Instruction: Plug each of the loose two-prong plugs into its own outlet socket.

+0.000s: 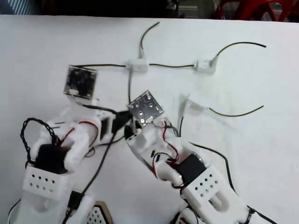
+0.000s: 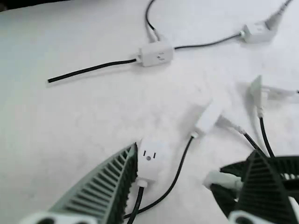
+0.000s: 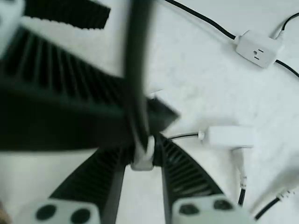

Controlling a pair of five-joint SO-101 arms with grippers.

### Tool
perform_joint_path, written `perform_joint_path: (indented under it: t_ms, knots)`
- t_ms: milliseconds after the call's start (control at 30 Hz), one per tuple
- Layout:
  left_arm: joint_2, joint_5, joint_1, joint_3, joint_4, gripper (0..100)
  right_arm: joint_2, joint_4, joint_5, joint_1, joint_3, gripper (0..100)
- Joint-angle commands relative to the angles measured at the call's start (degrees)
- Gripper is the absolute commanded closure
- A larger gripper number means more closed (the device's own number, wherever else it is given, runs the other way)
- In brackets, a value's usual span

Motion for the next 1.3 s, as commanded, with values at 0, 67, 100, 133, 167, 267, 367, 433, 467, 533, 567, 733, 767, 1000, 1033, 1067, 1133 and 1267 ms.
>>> perform_joint_path:
  t_ms: [0,67,100,133,167,267,367,433,467,533,567,733,767,1000,1033,1067,1133,1267]
  knots:
    - [-1.36,-3.96,6.99,-3.60,4.31,65,-1.36,-1.19,-0.44,0.66,-0.53,98.1]
    - [-2.07,-4.22,7.08,-3.08,4.22,65,-1.36,-1.19,-0.44,2.15,-0.53,98.1]
    - [-2.33,-4.31,6.20,-3.08,4.22,65,-1.36,-1.19,-0.44,3.12,-0.53,98.1]
    - [-2.42,-4.57,4.88,-3.08,4.22,65,-1.36,-1.10,-0.44,4.09,-0.53,98.1]
    - [-2.51,-4.57,3.03,-3.16,4.22,65,-1.36,-1.10,-0.44,5.05,-0.53,98.1]
    - [-1.98,-5.54,-4.00,-2.99,3.69,65,-1.36,-1.19,-0.79,8.84,-0.44,98.1]
    - [2.51,-11.69,-8.13,-3.08,3.69,65,-1.36,-1.98,-4.04,13.41,-0.44,98.1]
    - [8.31,-14.15,-8.75,-3.43,3.43,65,-1.27,-3.56,-5.45,16.75,0.00,98.1]
    - [11.56,-15.74,-8.40,-3.60,3.34,65,-1.27,-5.05,-5.98,18.51,0.70,98.1]
    - [18.15,-18.81,-6.55,-4.48,2.73,65,-1.27,-9.10,-7.74,21.49,2.81,98.1]
    - [21.14,-19.87,-5.41,-4.92,2.46,65,-1.27,-10.95,-8.26,22.81,3.96,98.1]
    - [36.09,-20.92,-1.01,-10.29,2.29,65,-1.27,-14.99,-9.05,26.24,6.07,98.1]
    - [39.25,-20.92,-0.66,-11.78,2.29,65,-1.27,-14.99,-9.05,26.24,6.15,98.1]
    - [60.79,-21.27,0.31,-23.21,2.64,65,-1.27,-14.99,-9.05,26.15,6.33,98.1]
    - [63.60,-22.07,0.22,-24.88,2.64,65,-1.27,-14.99,-9.05,26.15,6.33,98.1]
    - [66.24,-23.30,-0.04,-26.46,2.64,65,-1.27,-14.99,-9.05,26.15,6.33,98.1]
    - [71.60,-24.97,-0.48,-29.36,2.73,65,-1.27,-14.81,-9.05,26.15,6.33,98.1]
    - [79.96,-27.87,-5.14,-37.54,6.95,65,-1.27,-14.81,-8.97,26.24,6.33,98.1]
